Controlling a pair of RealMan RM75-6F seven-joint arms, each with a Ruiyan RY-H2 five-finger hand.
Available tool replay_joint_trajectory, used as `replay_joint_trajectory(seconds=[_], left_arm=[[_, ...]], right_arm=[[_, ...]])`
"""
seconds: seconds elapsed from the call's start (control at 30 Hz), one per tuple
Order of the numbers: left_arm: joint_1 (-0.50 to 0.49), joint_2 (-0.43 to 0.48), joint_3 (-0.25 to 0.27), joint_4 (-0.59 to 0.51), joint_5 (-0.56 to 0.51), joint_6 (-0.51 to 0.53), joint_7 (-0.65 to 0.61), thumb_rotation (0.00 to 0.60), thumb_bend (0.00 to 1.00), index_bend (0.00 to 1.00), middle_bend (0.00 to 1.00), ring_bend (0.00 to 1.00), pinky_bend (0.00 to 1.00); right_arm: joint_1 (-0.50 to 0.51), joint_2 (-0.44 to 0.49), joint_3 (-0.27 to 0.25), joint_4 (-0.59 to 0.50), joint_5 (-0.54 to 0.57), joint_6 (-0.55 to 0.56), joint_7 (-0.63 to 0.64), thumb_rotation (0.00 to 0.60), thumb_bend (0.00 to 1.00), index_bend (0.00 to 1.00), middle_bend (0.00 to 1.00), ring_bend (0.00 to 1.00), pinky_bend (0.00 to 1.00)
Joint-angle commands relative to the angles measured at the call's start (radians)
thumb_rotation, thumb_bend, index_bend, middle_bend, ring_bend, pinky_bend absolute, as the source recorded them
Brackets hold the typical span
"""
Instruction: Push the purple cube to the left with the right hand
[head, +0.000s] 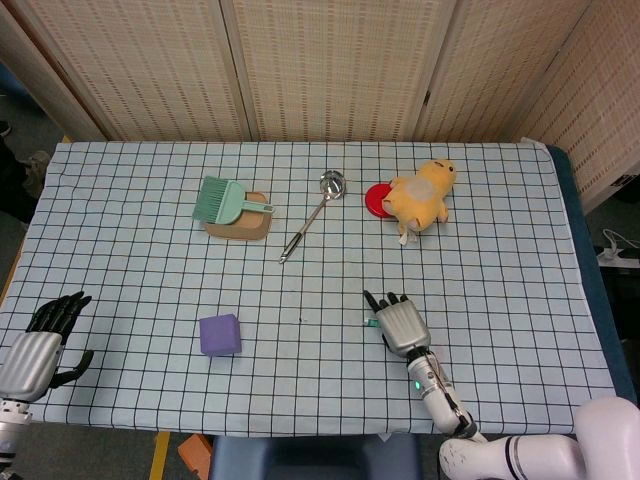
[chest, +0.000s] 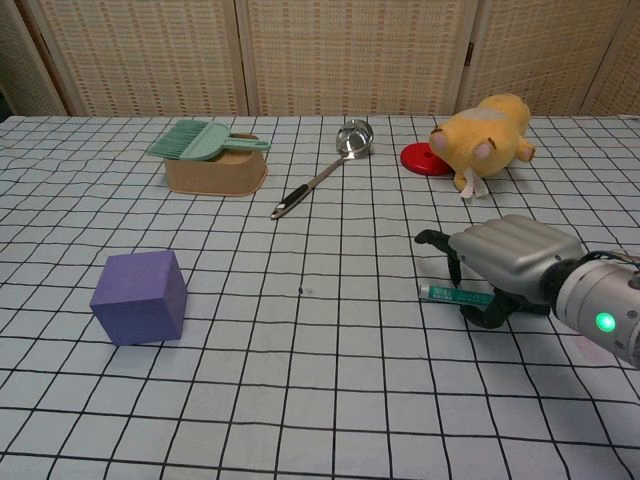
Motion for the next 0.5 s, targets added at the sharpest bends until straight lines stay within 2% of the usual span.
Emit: replay_joint_trajectory(seconds=[0.03,0.13,0.23,0.37,0.5], left_arm=[[0.001,-0.001,0.001,-0.001,0.002,0.001,0.003,0.600,0.40,0.00,0.00,0.00,0.07],[0.002,-0.001,0.000,-0.001,0.000,0.003,0.011,0.600,0.40,0.00,0.00,0.00,0.07],[0.006,0.000,-0.003,-0.003,-0.010,0.006,0.021,0.600,0.40,0.00,0.00,0.00,0.07],[0.011,-0.002,-0.011,-0.009,-0.037,0.005,0.050,0.600,0.40,0.00,0.00,0.00,0.07],[0.016,-0.013,-0.017,-0.017,-0.057,0.008,0.104,0.600,0.40,0.00,0.00,0.00,0.07]], right_arm=[[-0.038,0.064,-0.027,-0.067,-0.067,0.019,0.058,0.600,0.26,0.00,0.03,0.08,0.25],[-0.089,0.136,-0.060,-0.136,-0.166,0.080,0.135,0.600,0.24,0.00,0.02,0.07,0.22],[-0.165,0.208,-0.099,-0.163,-0.319,0.199,0.246,0.600,0.23,0.00,0.01,0.04,0.18],[-0.286,0.263,-0.158,-0.061,-0.547,0.395,0.456,0.600,0.22,0.00,0.00,0.00,0.07],[-0.387,0.285,-0.177,0.077,-0.617,0.521,0.607,0.600,0.20,0.00,0.00,0.00,0.00]])
